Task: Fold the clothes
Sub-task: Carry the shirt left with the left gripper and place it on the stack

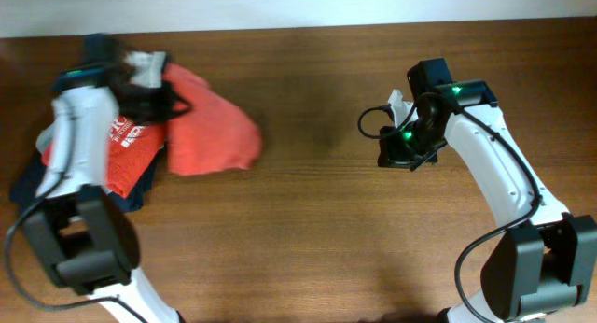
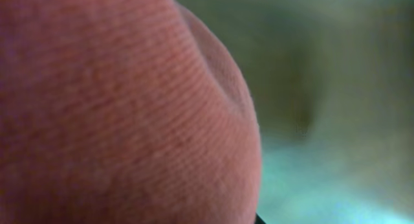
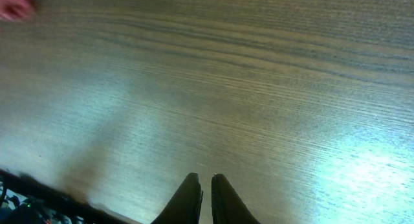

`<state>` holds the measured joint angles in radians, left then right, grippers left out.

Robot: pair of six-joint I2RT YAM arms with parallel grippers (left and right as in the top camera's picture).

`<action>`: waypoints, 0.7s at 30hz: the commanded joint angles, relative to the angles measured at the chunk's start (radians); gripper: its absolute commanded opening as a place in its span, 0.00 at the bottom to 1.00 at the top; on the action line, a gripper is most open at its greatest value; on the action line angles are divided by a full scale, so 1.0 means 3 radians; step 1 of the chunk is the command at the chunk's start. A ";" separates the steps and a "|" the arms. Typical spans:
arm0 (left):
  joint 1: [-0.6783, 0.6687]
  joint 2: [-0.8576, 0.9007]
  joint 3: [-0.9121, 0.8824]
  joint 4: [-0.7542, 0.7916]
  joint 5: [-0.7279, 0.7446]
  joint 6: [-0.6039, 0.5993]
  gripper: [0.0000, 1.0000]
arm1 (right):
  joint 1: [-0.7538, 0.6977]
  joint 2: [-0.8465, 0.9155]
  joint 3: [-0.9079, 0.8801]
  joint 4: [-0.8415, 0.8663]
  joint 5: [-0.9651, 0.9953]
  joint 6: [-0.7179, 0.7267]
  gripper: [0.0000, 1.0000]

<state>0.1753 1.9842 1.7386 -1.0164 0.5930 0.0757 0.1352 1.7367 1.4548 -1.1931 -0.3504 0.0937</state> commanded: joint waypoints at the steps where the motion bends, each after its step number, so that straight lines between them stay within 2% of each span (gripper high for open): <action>1: 0.0740 -0.0075 0.0114 0.0098 -0.0090 0.0256 0.00 | 0.0006 0.0010 0.0008 -0.0042 -0.0029 -0.0039 0.13; 8: 0.1483 -0.0074 0.0114 0.0050 -0.0135 0.0342 0.00 | 0.0006 0.0010 0.0008 -0.0074 -0.0028 -0.0039 0.13; 13: 0.1727 -0.0070 0.0111 0.0036 -0.0266 0.0352 0.02 | 0.0006 0.0010 0.0008 -0.0070 -0.0028 -0.0038 0.13; 14: 0.1750 -0.0070 0.0111 0.0037 -0.0356 0.0351 0.09 | 0.0006 0.0010 0.0008 -0.0065 -0.0028 -0.0038 0.13; 16: 0.1760 -0.0070 0.0111 0.0045 -0.0406 0.0350 0.35 | 0.0006 0.0010 0.0008 -0.0061 -0.0028 -0.0038 0.23; 17: 0.1760 -0.0070 0.0111 0.0047 -0.0395 0.0314 0.43 | 0.0006 0.0010 0.0008 -0.0062 -0.0028 -0.0038 0.27; 18: 0.1754 -0.0070 0.0111 0.0046 -0.0397 0.0281 0.49 | 0.0006 0.0010 0.0008 -0.0062 -0.0028 -0.0039 0.31; 21: 0.1745 -0.0070 0.0111 0.0043 -0.0427 0.0272 0.48 | 0.0006 0.0010 0.0008 -0.0076 -0.0027 -0.0039 0.35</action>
<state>0.7017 1.9846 1.7470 -1.0050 0.4904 0.1570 0.1352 1.7367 1.4548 -1.2110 -0.3504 0.0883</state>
